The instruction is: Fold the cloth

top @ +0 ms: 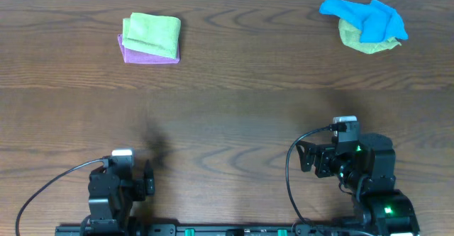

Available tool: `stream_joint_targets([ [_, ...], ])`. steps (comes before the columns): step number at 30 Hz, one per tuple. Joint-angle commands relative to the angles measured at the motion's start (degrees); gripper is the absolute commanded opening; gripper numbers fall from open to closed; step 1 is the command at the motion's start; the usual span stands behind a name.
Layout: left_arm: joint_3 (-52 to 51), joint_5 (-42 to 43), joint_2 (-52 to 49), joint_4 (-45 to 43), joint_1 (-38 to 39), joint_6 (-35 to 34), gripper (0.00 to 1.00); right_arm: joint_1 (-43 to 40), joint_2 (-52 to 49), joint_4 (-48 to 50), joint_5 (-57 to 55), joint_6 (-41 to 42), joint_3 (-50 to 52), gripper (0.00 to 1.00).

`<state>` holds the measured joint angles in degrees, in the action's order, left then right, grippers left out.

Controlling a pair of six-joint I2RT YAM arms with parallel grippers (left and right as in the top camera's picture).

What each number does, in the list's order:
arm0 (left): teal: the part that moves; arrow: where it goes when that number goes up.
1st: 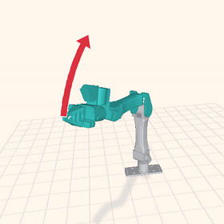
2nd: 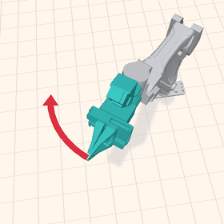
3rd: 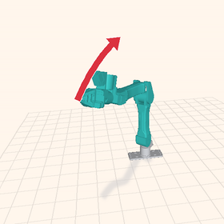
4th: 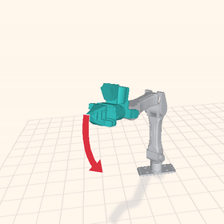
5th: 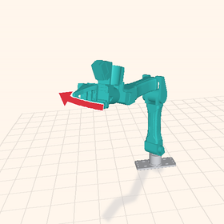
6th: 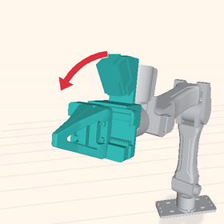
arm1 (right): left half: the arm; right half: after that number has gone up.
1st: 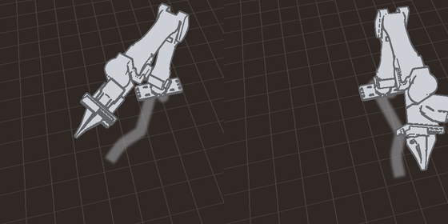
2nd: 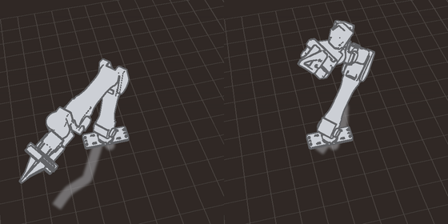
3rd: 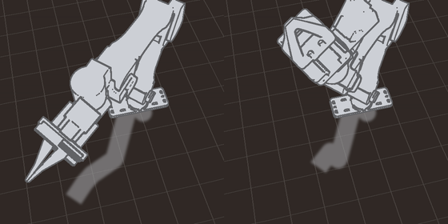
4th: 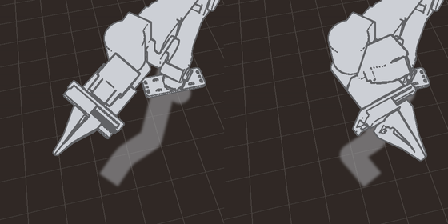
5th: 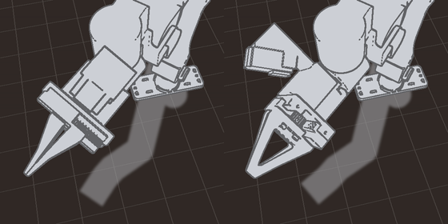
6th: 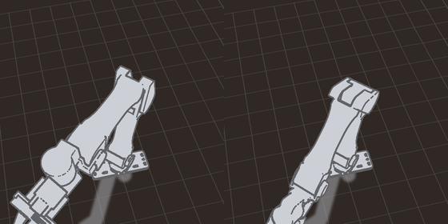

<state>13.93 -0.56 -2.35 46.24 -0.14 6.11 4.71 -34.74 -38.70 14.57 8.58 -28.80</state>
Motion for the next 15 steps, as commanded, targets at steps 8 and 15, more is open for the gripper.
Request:
stream_joint_targets([
  [8, -0.35, -2.69, 2.16, 1.99, 0.15, 1.18, 0.96, -0.39, 0.28, 0.02, 0.24, 0.59, 0.22, 0.99],
  [15, -0.35, -2.62, 2.14, 1.97, 0.15, 1.18, 0.95, -0.39, 0.28, 0.02, 0.24, 0.59, 0.22, 0.99],
])
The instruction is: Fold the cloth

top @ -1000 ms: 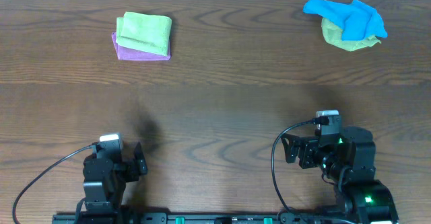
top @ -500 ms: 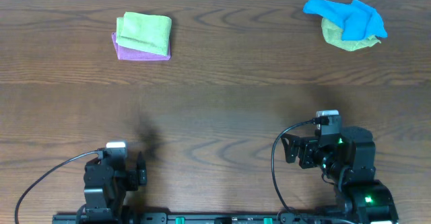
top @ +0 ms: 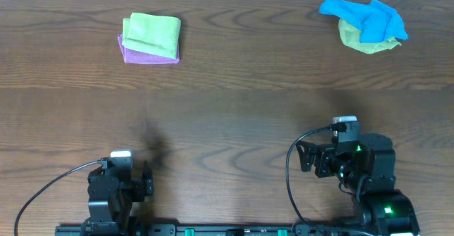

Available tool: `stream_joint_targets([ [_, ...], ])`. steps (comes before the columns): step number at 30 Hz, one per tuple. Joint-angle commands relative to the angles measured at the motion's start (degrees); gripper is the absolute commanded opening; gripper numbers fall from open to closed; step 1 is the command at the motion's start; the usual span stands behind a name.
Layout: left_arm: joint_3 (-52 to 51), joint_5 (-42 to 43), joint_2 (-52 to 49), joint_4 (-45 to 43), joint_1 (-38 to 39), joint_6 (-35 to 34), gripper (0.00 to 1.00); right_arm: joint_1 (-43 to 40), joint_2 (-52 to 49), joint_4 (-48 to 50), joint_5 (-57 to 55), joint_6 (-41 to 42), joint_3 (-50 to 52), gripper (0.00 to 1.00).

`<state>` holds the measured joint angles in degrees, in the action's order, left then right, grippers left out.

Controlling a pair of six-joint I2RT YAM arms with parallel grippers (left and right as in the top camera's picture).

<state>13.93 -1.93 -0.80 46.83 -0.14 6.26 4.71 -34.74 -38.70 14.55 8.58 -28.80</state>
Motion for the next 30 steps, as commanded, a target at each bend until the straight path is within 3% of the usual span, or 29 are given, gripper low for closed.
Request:
stream_joint_targets([
  [1, -0.35, -1.25, 0.59, 1.38, 0.15, 1.03, 0.95, -0.39, 0.28, 0.02, 0.26, 0.59, 0.22, 0.99],
  [20, -0.35, -1.25, 0.59, 1.38, 0.15, 1.03, 0.95, -0.42, 1.53, -0.61, 0.26, 0.59, 0.22, 0.99],
  [25, -0.35, -1.25, 0.59, 1.4, 0.15, 1.03, 0.96, -0.55, 5.81, -1.01, -5.51, 0.22, 0.81, 0.99],
  [30, -0.35, -1.25, 0.59, 1.38, 0.15, 1.03, 0.95, -0.72, 13.53, -0.7, -8.13, -5.88, 5.25, 0.99],
])
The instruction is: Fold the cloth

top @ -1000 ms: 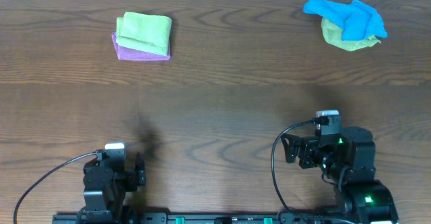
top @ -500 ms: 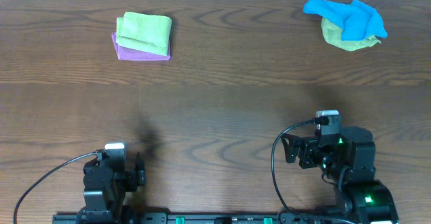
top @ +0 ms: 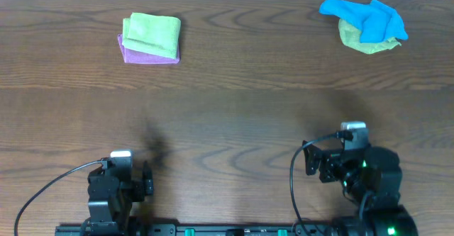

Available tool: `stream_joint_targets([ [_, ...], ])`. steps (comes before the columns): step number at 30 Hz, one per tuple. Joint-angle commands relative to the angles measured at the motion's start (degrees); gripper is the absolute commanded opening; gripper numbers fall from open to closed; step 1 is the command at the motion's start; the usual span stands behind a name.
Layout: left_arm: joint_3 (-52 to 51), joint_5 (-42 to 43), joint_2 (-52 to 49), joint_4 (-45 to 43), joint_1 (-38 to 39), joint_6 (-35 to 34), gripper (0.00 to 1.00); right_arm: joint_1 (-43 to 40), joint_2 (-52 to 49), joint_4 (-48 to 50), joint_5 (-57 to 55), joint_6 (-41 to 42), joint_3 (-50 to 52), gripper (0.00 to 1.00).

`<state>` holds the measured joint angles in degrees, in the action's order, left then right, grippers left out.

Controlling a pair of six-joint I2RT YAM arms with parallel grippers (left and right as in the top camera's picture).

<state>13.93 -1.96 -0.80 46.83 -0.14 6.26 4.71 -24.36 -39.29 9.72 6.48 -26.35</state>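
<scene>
A folded green cloth point(top: 151, 35) lies on a folded purple cloth point(top: 147, 57) at the far left of the table. At the far right a crumpled blue cloth point(top: 364, 18) is heaped on a yellow-green cloth point(top: 367, 46). Both arms are drawn back at the near edge, far from every cloth. The left gripper point(top: 122, 168) sits at the near left and the right gripper point(top: 349, 152) at the near right. Neither holds a cloth. From overhead their fingers are too small and dark to tell open from shut.
The brown wooden table point(top: 227, 115) fills the view. Black cables loop from each arm's base along the near edge, where a black rail point(top: 213, 230) runs.
The right arm has drawn back toward the near edge and a little to the right. The left arm and all the cloths are where they were.
At first both arms sat low near the front edge, the cloths lying in two piles at the far side. The left arm then stood slightly further back. Now the right arm has pulled back too. No cloth has been touched.
</scene>
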Motion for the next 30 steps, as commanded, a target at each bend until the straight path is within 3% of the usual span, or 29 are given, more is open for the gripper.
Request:
stream_joint_targets([
  [1, -0.35, -1.22, 0.59, 1.38, 0.15, 1.03, 0.96, -0.98, 4.92, -0.13, -3.72, -4.52, 4.07, 0.99],
  [12, -0.35, -1.22, 0.59, 1.38, 0.15, 1.03, 0.95, -5.35, 20.04, -0.42, -3.69, -6.64, 14.25, 0.99],
  [30, -0.35, -1.22, 0.59, 1.38, 0.15, 1.03, 0.95, -6.51, 21.59, -2.32, -5.03, -8.85, 17.14, 0.99],
])
